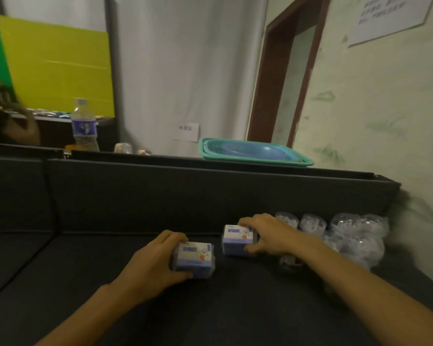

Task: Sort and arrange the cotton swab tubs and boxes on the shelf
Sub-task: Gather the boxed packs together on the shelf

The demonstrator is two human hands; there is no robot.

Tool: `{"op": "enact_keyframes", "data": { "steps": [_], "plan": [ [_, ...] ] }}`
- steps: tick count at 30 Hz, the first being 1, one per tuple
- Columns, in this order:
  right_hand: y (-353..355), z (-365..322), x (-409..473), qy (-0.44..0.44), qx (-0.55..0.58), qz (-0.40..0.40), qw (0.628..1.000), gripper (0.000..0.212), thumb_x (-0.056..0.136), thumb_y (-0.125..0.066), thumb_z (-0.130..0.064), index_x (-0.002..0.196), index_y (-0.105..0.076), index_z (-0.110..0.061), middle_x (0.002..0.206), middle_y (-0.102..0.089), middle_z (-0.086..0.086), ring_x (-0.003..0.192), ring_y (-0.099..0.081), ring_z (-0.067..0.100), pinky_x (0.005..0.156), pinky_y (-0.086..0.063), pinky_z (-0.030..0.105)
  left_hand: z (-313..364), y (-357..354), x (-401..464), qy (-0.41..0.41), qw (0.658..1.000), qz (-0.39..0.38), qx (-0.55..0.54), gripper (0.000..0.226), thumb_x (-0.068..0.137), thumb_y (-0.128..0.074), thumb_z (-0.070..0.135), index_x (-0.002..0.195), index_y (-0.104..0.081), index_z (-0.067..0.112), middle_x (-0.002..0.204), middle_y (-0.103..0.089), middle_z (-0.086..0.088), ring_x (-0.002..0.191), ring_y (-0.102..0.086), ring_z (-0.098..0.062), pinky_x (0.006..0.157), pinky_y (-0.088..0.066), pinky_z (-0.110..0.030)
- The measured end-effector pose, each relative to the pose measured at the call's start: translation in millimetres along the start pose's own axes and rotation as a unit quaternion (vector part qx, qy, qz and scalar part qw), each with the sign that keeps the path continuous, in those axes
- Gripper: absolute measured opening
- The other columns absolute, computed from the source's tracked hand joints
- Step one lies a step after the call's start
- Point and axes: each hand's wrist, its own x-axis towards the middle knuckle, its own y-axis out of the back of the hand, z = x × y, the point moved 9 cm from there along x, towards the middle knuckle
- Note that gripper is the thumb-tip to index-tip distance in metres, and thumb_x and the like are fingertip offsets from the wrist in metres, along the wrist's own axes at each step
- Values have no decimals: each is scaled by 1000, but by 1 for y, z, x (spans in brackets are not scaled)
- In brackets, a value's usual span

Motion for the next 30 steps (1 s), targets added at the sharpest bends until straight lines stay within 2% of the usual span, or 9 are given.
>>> {"op": "enact_keyframes", "data": {
  "steps": [4,7,11,15,19,23,27,30],
  "plan": [
    [-6,14,10,18,-14,-44,999,44,83,-68,-34,121,-48,-28,117,-55,-3,103,-53,13,90,-45,34,6,-11,6,31,999,18,-10,63,73,-73,45,120,-32,45,113,-28,32,109,-43,2,78,-41,-10],
    [-5,20,15,27,-34,-43,998,43,83,-67,-35,121,-49,-27,117,-57,-1,101,-53,15,89,-46,36,19,-20,14,35,999,22,-9,63,73,-74,44,124,-36,41,113,-30,31,109,-42,2,79,-41,-12],
    [-1,22,14,43,-58,-42,996,52,86,-65,-36,132,-45,-24,124,-53,3,108,-51,17,91,-44,36,38,-34,25,30,999,17,-1,65,74,-73,46,127,-35,41,116,-30,29,110,-40,3,81,-41,-12],
    [21,20,2,73,-67,11,995,67,86,-64,-42,144,-33,-26,137,-46,2,124,-44,20,98,-42,37,54,-45,34,23,1000,10,-2,65,74,-71,48,128,-36,41,118,-31,29,111,-41,2,82,-42,-15],
    [50,24,-15,96,-29,68,993,60,88,-61,-43,141,-37,-29,134,-48,0,120,-47,17,97,-45,38,65,-56,40,31,999,-5,-11,65,74,-71,47,129,-36,41,121,-33,27,115,-42,-1,87,-44,-18],
    [65,29,-35,111,-18,106,988,55,90,-60,-41,139,-40,-30,128,-51,-2,109,-49,9,92,-47,33,81,-68,48,34,999,-14,22,67,79,-67,47,135,-33,35,135,-36,15,119,-41,-4,96,-43,-24],
    [62,34,-53,118,-18,107,987,54,90,-60,-40,139,-40,-32,131,-50,-4,115,-50,12,96,-47,37,88,-75,54,42,998,-24,41,72,81,-63,50,140,-26,33,141,-32,10,123,-40,-6,99,-41,-25],
    [60,32,-59,132,-27,114,984,55,91,-58,-38,141,-37,-32,134,-48,-4,120,-47,12,99,-45,34,87,-73,49,50,997,-29,56,72,81,-61,53,141,-24,36,143,-29,11,123,-40,-6,98,-41,-24]
  ]
}}
